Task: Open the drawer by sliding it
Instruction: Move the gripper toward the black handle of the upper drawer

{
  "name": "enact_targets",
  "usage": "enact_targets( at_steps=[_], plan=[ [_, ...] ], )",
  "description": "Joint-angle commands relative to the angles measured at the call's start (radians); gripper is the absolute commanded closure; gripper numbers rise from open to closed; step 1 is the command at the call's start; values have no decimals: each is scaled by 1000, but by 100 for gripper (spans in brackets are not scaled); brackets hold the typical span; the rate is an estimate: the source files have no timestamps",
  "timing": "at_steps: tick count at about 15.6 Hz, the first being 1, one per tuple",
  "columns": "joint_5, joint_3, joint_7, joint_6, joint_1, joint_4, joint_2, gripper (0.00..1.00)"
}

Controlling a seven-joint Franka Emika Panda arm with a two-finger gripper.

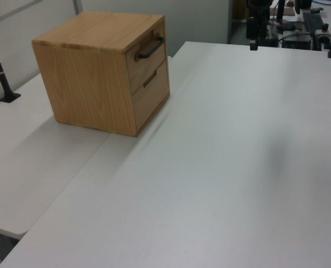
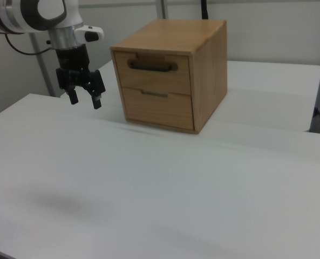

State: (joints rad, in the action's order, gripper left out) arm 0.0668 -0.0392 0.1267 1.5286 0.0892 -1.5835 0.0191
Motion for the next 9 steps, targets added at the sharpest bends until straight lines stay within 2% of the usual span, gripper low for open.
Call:
enact_targets(
  at_steps=[1,5,9],
  plan=[
    [5,5,189,-16,0,7,13,0],
    [-2,4,419,56,-5,34,65,0],
    [-8,5,716,185,-5,33,85,0]
  ],
)
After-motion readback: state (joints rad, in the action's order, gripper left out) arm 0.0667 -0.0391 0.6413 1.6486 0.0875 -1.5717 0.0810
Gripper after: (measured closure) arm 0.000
